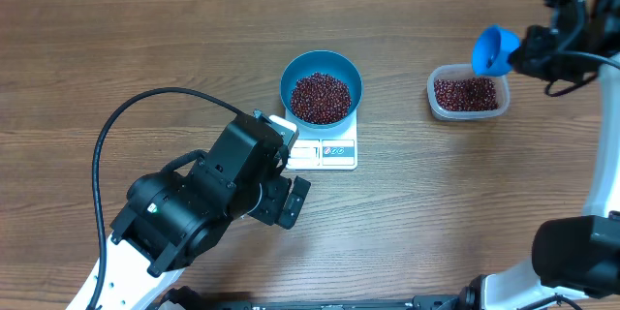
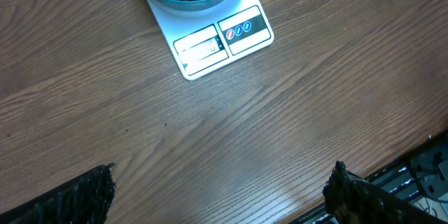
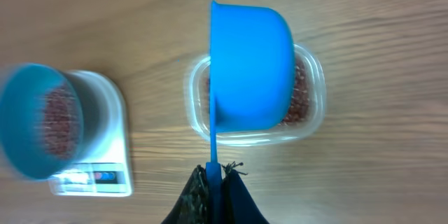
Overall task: Scoop item into bowl and weigh 150g on scale
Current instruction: 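Move the empty scoop with the right gripper back to the tub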
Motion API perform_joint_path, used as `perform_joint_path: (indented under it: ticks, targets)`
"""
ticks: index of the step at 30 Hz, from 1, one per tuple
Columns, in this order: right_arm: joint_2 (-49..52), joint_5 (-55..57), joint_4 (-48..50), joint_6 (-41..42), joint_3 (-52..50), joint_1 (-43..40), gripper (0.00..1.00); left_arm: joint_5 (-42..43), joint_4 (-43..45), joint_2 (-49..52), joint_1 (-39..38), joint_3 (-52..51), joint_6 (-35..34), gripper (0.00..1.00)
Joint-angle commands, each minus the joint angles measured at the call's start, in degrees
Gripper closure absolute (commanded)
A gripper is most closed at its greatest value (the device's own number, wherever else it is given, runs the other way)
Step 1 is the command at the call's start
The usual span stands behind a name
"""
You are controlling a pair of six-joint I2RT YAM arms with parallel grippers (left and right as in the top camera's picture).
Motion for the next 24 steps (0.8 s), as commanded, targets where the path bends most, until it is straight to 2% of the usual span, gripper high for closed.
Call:
perform_joint_path:
  ticks: [1, 5, 10, 16, 19, 21, 22, 24]
  targets:
    - [-0.68, 23.52, -0.39, 3.72, 1.20, 7.69, 0.96, 0.22, 0.09, 0.31, 0.09, 0.70, 0.87, 0.01]
    - [-0.66, 32.81, -1.70, 3.91, 0.37, 12.83, 0.96, 0.22, 0.07, 0.31, 0.09, 0.70, 0.87, 0.00]
    - [-0.13, 38.80, -1.92, 4.50, -1.66, 16.15, 0.96, 0.22, 0.07, 0.31, 0.09, 0.70, 0.87, 0.00]
    - [-0.13, 38.71, -1.97, 4.74, -1.68, 17.22, 0.96, 0.22, 0.09, 0.31, 0.09, 0.70, 0.87, 0.01]
    - [-0.33, 26.99, -1.86, 4.94, -1.68, 16.76, 0.96, 0.22, 0.07, 0.31, 0.09, 0.70, 0.87, 0.00]
    - [-1.51, 10.58, -0.63, 4.48, -1.68, 14.97, 0.96, 0.22, 0.07, 0.31, 0.09, 0.70, 0.87, 0.00]
    - [-1.92, 7.32, -0.35, 3.93, -1.68, 14.49, 0.96, 0.22, 0.07, 0.31, 0.09, 0.70, 0.87, 0.00]
    - [-4.04, -3.26, -0.46, -0.44, -1.68, 13.14, 0.96, 0.22, 0.07, 0.31, 0.09, 0.70, 0.87, 0.00]
